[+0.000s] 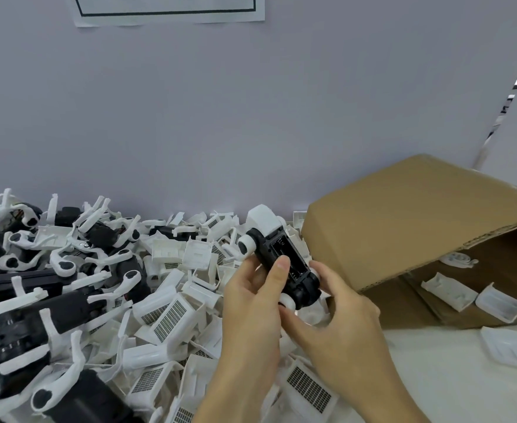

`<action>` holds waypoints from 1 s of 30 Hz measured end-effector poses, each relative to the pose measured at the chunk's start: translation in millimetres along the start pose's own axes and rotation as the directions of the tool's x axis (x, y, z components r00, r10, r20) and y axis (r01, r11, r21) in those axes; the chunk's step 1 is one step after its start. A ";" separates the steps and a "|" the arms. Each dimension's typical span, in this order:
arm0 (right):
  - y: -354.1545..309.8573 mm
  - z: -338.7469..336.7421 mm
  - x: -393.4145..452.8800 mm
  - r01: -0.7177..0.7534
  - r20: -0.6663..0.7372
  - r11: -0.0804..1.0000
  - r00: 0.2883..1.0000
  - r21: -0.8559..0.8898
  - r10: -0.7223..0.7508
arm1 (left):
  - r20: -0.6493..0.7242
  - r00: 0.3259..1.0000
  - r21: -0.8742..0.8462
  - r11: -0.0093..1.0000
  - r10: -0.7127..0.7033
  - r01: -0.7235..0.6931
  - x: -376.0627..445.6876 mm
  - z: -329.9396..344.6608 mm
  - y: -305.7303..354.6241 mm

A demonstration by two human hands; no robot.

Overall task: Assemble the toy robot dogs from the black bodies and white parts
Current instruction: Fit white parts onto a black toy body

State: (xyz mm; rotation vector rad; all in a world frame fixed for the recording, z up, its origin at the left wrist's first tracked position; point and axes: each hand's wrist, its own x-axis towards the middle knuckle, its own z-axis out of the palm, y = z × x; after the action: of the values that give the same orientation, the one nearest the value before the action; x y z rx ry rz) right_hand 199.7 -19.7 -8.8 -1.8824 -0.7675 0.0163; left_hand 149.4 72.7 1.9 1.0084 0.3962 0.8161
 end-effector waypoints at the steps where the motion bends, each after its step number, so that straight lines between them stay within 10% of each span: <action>1: -1.2 -1.0 -0.6 0.006 0.018 1.000 1.000 -0.022 -0.005 | 0.027 0.999 0.045 0.998 0.042 -0.044 0.7 -2.9 0.7; 7: -3.8 -4.4 -2.6 0.140 -0.193 0.984 0.968 -0.108 -0.159 | 0.207 0.931 0.381 0.852 0.300 -0.359 4.4 -14.9 0.0; 16: -1.9 -7.7 3.1 0.068 -0.209 0.862 0.977 0.502 0.045 | 0.534 0.783 0.533 0.592 0.319 -0.605 -1.9 -14.4 -8.4; 30: -1.6 -13.2 8.5 0.047 -0.119 0.786 0.992 0.617 0.035 | 0.488 0.808 0.599 0.546 0.331 -0.586 -7.4 -8.2 -6.9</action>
State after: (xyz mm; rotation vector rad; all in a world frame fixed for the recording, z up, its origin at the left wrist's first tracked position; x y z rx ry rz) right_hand 210.2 -25.9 1.2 -1.2334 -0.5854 0.1319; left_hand 142.2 70.0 -8.7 2.0595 0.1483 0.9667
